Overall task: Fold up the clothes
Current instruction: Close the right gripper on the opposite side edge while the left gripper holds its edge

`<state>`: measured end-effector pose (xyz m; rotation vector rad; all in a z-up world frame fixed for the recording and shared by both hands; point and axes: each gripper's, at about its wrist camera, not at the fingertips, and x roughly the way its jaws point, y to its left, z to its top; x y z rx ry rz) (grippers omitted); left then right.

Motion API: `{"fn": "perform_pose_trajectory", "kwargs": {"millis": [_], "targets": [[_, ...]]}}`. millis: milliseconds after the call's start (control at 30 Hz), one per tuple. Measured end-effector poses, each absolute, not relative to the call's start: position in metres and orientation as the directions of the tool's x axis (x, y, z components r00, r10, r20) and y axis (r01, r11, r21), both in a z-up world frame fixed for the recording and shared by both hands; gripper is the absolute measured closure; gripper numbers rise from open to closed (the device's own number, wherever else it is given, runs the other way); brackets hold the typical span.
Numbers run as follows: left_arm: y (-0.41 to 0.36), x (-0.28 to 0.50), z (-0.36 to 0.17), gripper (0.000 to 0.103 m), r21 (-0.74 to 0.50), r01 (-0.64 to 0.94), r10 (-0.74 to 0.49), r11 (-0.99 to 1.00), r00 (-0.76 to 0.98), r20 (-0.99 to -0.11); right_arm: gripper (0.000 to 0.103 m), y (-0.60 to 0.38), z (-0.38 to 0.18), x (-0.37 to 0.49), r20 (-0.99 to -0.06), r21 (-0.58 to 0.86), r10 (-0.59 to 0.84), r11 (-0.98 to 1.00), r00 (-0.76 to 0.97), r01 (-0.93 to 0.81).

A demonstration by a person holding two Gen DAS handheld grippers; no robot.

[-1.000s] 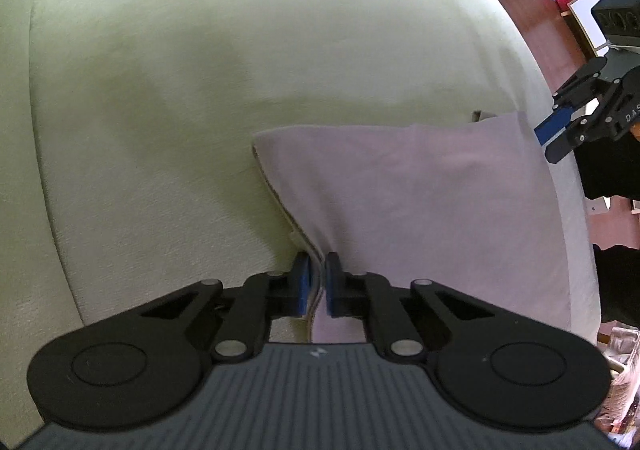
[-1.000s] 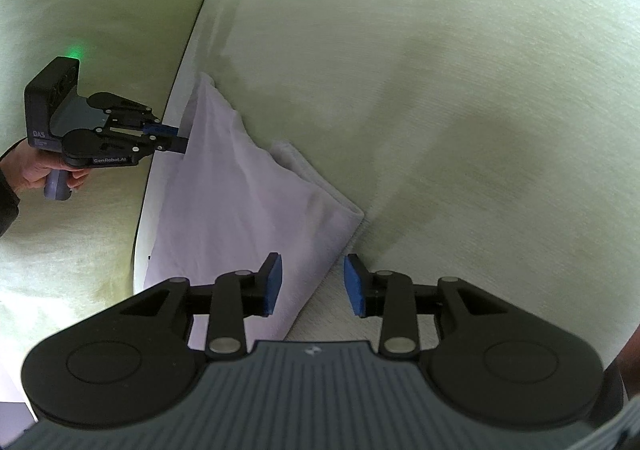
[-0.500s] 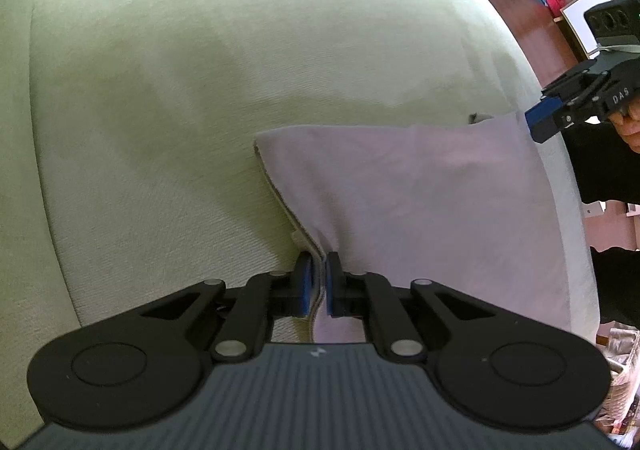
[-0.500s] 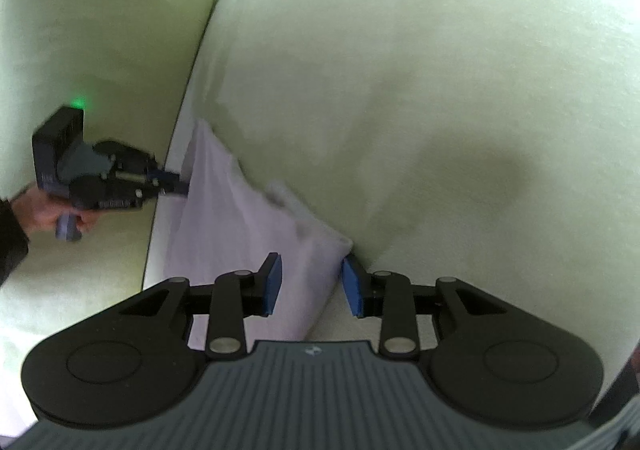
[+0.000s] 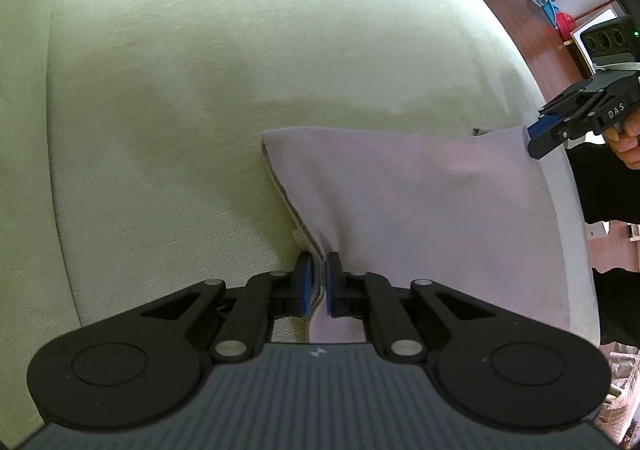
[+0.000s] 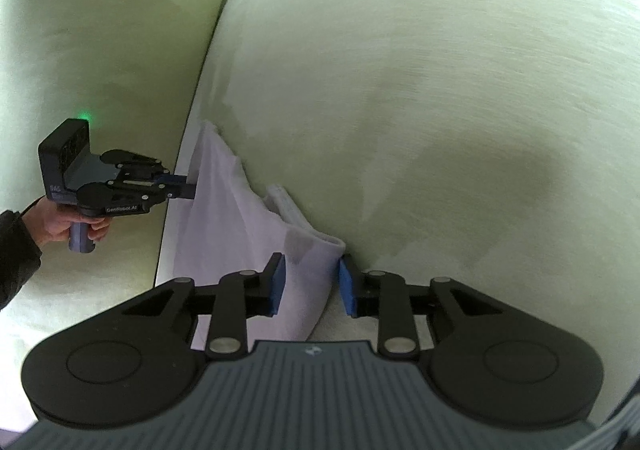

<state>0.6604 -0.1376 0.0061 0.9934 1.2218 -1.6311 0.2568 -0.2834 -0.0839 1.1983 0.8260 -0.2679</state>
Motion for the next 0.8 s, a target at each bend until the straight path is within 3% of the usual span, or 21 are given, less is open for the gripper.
{"fn": "perform_pose_trajectory", "kwargs": {"millis": [67, 300, 567, 800], "targets": [[-0.141, 0.647, -0.002, 0.097, -0.298, 0.940, -0.167, -0.164, -0.325, -0.931, 0.072, -0.287, -0.087, 0.260, -0.658, 0.741, 0.262, 0.389, 0.706, 0.547], [-0.140, 0.644, -0.003, 0.097, -0.292, 0.942, -0.176, -0.163, -0.319, -0.931, 0.071, -0.305, -0.087, 0.271, -0.624, 0.751, 0.293, 0.481, 0.725, 0.453], [-0.139, 0.645, -0.004, 0.097, -0.293, 0.944, -0.187, -0.151, -0.319, -0.929, 0.071, -0.301, -0.095, 0.256, -0.576, 0.806, 0.401, 0.423, 0.713, 0.414], [-0.137, 0.647, -0.007, 0.097, -0.292, 0.947, -0.200, -0.135, -0.315, -0.928, 0.070, -0.295, -0.097, 0.254, -0.561, 0.823, 0.386, 0.356, 0.732, 0.442]]}}
